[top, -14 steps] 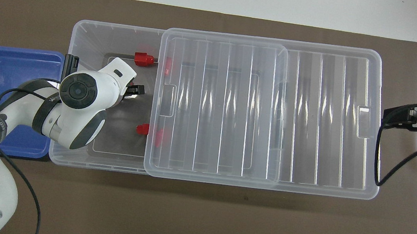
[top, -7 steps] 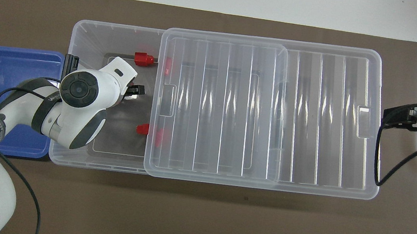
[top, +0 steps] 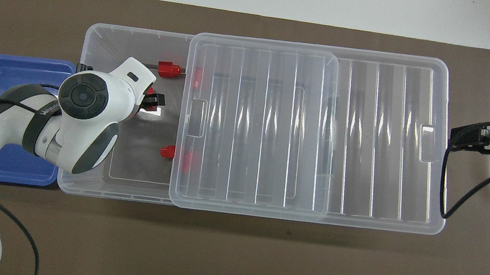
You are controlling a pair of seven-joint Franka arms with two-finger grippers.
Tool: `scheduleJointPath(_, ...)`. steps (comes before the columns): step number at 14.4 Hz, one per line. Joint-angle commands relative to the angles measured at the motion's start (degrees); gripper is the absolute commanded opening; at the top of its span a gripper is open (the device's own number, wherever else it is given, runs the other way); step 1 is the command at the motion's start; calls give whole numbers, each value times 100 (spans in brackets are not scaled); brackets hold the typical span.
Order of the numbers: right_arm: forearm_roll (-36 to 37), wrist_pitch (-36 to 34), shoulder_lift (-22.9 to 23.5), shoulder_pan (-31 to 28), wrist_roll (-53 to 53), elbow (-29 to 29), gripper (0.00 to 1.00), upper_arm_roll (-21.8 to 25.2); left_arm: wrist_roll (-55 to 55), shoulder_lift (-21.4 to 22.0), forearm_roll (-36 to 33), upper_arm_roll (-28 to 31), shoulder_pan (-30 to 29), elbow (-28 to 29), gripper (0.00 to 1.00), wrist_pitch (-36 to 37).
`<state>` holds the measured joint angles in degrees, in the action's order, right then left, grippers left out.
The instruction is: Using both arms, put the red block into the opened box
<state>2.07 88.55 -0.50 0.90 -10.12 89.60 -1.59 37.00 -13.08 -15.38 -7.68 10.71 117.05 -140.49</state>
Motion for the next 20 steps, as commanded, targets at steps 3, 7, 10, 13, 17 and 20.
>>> scheduleJointPath(3, 30, -40, -20, -64, -25, 22, 100, -8, 61, 279, 351, -23, 10, -25, 100, 442)
scheduleJointPath(7, 21, 4, -20, -196, 1, 31, 97, -16, 35, 472, 729, -23, 10, -506, 100, 1433)
scheduleJointPath(10, 21, 363, -29, -213, 89, 180, 36, -8, 0, 587, 861, -23, 1, -1007, 100, 2339)
scheduleJointPath(13, -14, 961, -186, -424, 98, 671, 0, -16, -105, 701, 1002, 3, -69, -1465, 100, 3095)
scheduleJointPath(17, -14, 1594, -196, -670, 247, 1068, 0, -8, -1682, 964, 1194, 91, -683, -1975, 100, 4019)
scheduleJointPath(20, -14, 2436, -39, -872, 265, 1393, 0, -8, -3378, 1368, 1239, 126, -1403, -1958, 100, 4344)
